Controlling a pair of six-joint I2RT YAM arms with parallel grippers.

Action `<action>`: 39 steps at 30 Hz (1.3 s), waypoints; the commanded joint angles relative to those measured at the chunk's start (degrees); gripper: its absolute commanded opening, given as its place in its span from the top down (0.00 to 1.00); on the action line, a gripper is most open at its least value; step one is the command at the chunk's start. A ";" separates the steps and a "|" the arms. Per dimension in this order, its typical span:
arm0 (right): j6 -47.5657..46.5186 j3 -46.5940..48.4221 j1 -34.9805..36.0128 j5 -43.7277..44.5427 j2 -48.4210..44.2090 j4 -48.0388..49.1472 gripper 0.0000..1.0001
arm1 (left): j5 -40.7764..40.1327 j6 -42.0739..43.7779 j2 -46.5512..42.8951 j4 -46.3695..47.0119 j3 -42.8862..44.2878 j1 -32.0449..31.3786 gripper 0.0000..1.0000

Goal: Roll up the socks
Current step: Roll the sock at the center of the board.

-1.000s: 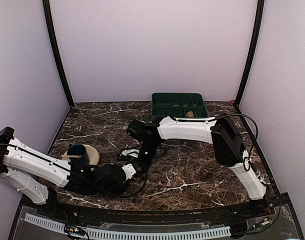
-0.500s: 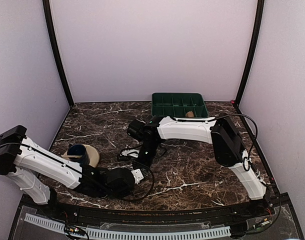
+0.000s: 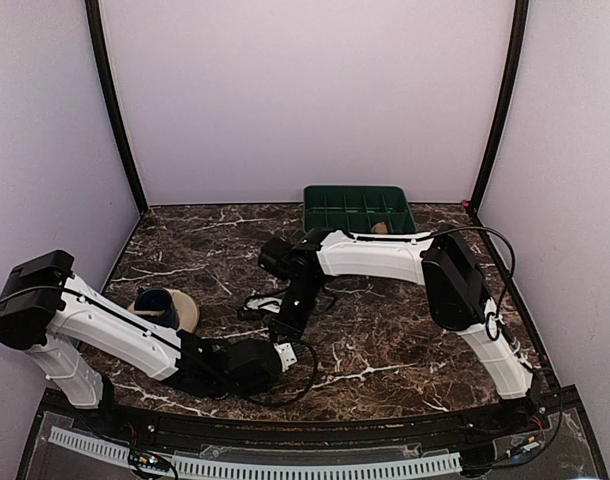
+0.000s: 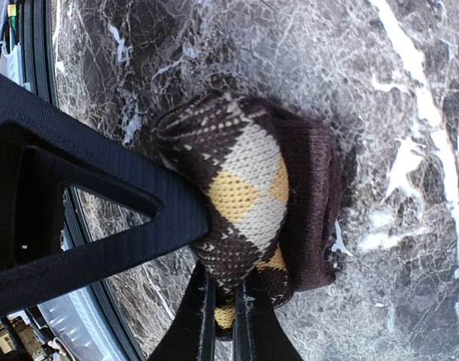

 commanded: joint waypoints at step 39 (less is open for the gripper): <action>-2.13 -2.15 -1.45 -7.53 1.59 -2.04 0.92 | 20.12 4.19 10.31 -11.61 10.57 5.17 1.00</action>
